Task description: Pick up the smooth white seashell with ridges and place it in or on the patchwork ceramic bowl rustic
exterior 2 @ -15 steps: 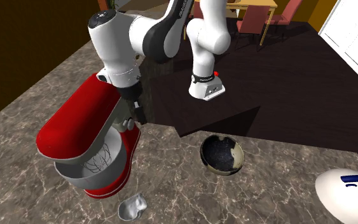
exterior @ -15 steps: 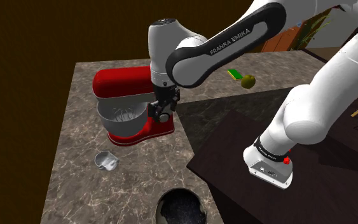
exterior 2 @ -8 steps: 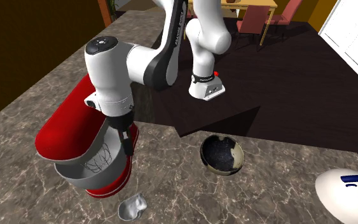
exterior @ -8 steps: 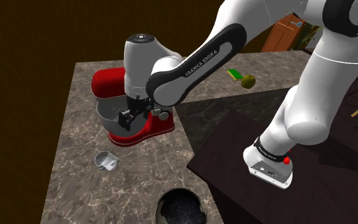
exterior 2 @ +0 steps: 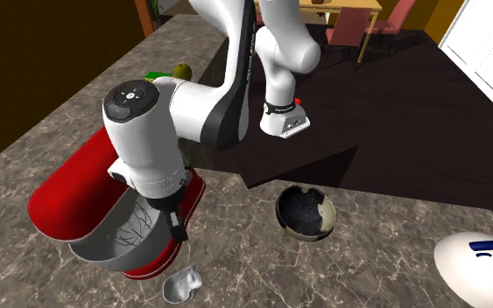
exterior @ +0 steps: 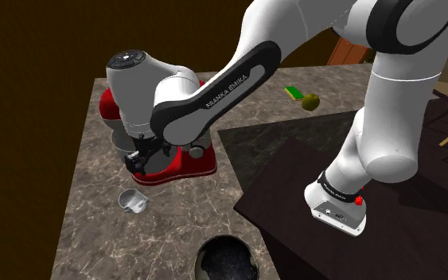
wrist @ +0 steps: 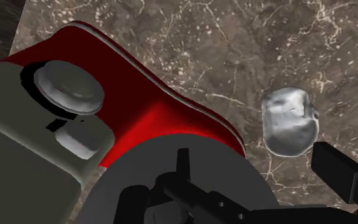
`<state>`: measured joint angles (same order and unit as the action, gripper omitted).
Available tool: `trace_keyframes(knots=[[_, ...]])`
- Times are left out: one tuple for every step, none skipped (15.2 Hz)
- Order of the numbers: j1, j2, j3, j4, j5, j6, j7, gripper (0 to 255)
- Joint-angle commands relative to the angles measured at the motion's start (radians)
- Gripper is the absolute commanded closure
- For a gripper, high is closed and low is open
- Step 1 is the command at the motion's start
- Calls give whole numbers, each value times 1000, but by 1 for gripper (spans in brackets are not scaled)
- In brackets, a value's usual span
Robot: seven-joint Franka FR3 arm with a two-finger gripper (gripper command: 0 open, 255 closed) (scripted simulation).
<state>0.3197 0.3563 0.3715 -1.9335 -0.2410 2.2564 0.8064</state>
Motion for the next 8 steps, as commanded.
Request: trace_keyframes(knots=[[18,223,-26,76,-44,243,15,0],[22,231,-28,85,-46,242,17,0],[23,242,-30,88,-52,250,21,0],[22,255,-29,92,-62,257,27,0],[27,265,-35,95,-64,265,28,0],[30,277,-39,99,-69,272,31,0],[41,162,-16,135,-61,241,28,0],[41,162,-16,135,-61,241,28,0]])
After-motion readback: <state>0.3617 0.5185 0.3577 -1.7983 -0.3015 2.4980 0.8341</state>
